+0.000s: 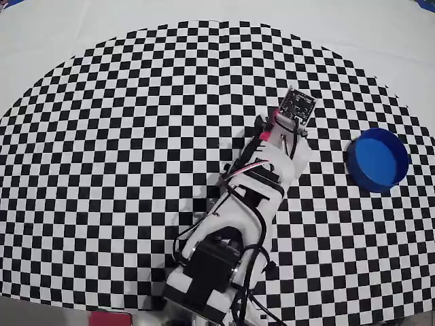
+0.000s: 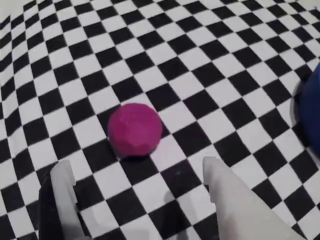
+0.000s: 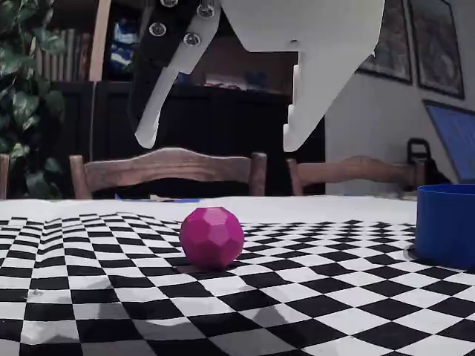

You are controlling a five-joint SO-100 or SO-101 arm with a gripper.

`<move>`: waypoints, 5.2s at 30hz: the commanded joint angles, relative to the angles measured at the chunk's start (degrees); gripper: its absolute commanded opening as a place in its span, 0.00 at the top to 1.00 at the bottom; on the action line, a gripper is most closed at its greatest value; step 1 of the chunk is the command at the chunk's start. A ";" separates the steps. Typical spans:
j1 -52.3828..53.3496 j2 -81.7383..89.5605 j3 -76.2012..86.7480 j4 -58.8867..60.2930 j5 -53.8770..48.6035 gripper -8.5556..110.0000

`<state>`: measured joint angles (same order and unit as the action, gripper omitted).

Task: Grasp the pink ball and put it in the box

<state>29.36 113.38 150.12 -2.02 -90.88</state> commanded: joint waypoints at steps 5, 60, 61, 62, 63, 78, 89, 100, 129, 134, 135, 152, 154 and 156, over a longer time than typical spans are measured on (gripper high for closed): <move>0.53 -1.49 -4.92 1.23 0.35 0.67; -0.62 -22.76 -22.06 2.29 0.35 0.67; -0.62 -23.20 -22.41 2.29 0.35 0.67; -0.62 -23.73 -22.85 2.29 0.35 0.67; -0.62 -24.08 -23.20 2.29 0.35 0.67; -0.79 -28.92 -26.89 2.29 0.35 0.67; -1.05 -31.38 -28.65 2.29 0.35 0.67; -0.79 -33.49 -30.50 2.29 0.35 0.67; -0.70 -39.46 -36.12 2.29 0.35 0.68; -0.79 -39.90 -36.21 2.29 0.35 0.68; -0.79 -39.90 -36.30 2.29 0.35 0.68; -1.23 -41.57 -37.79 2.29 0.35 0.68; -1.23 -41.84 -37.97 2.29 0.35 0.68; -1.32 -42.01 -38.06 2.29 0.35 0.68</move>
<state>28.30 71.10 115.75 0.09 -90.88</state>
